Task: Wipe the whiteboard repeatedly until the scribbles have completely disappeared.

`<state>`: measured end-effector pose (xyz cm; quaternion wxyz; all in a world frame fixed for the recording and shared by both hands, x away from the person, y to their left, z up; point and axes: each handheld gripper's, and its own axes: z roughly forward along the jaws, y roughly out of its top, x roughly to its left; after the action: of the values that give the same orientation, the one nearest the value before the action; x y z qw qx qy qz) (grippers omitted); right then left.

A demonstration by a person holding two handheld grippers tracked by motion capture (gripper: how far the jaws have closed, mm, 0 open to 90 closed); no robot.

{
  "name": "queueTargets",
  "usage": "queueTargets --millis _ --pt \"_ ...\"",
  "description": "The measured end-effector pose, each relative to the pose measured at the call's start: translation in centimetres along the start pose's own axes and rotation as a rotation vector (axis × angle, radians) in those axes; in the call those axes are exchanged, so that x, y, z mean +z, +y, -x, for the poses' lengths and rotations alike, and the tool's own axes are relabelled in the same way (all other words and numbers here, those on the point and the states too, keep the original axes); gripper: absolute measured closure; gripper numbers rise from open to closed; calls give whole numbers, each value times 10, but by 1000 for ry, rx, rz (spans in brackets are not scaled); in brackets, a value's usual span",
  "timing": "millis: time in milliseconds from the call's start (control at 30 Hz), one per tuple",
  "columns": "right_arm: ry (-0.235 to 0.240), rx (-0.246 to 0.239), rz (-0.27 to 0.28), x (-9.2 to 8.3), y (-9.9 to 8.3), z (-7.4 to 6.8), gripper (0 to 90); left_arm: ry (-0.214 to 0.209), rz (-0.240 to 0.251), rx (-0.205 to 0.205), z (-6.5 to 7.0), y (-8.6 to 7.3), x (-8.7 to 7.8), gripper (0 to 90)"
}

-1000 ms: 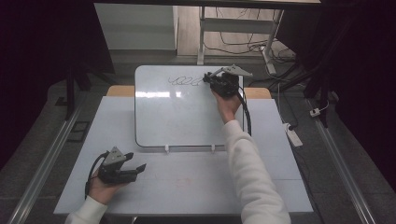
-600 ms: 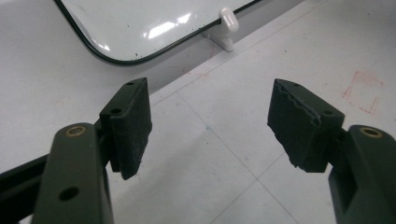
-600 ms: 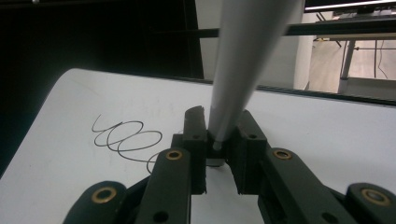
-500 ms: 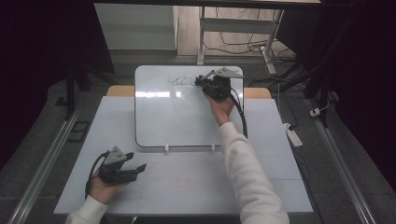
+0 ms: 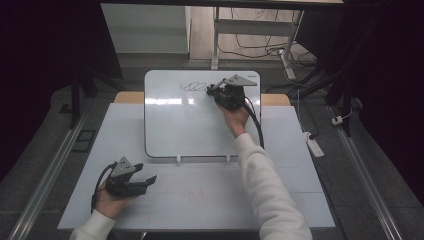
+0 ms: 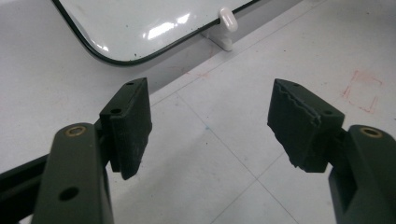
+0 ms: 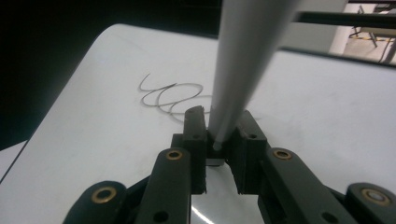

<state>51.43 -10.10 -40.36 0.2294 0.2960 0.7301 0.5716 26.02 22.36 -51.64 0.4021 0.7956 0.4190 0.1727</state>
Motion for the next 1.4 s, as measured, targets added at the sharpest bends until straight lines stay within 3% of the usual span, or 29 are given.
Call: queueTargets --millis 100,167,233,367,400,500,567,633,667,733,833,867,900,933,1033,1067,1100,1133,1233,1267,1300,1367,1400 --pt "-94 87 67 -6 8 20 772 1 0 3 1 0 0 309" --pt "-103 149 97 -8 8 27 772 0 2 2 1 0 0 309" --pt "-98 140 89 -7 7 24 772 -1 2 1 0 0 0 309" --pt "15 22 6 5 2 -2 772 -2 -3 2 0 0 2 309" --pt "9 -20 -6 9 4 -6 773 0 -2 5 1 0 1 309" --pt "-30 7 24 8 8 0 772 1 1 3 1 0 0 309" --pt "-66 51 50 7 11 8 772 2 2 1 1 0 0 309" --pt "-71 40 48 7 11 6 772 0 1 0 0 0 0 309" --pt "-5 29 17 10 8 -3 772 -1 -1 1 0 0 1 309" --pt "32 -22 -23 14 5 -12 772 -2 -3 2 0 0 1 309" --pt "24 -65 -33 14 7 -13 772 1 -1 4 1 0 0 309" --pt "-36 -27 5 11 13 -3 772 1 1 3 1 0 0 309" --pt "-36 -27 5 11 13 -3 772 1 2 1 1 0 -1 309" --pt "-66 35 39 7 16 8 772 1 3 1 1 0 0 309" --pt "-52 27 22 7 14 6 772 -2 1 0 0 0 1 309" --pt "1 -20 -20 10 9 -4 772 -4 -2 -3 -1 0 1 309" --pt "1 -20 -20 10 9 -4 772 -4 -2 -3 -1 0 1 309" --pt "20 -58 -44 11 6 -12 772 -4 -4 -2 -1 1 2 309" --pt "0 -56 -36 8 8 -8 772 -2 -1 3 1 0 0 309" --pt "-30 -9 -13 6 9 -1 772 -1 3 1 1 0 0 309" --pt "-29 18 -4 7 9 0 772 -1 3 2 1 1 0 309" --pt "-32 21 -1 7 8 -2 772 -2 1 1 1 1 1 309" --pt "13 -12 -15 13 7 -12 772 -5 0 1 0 1 2 309"
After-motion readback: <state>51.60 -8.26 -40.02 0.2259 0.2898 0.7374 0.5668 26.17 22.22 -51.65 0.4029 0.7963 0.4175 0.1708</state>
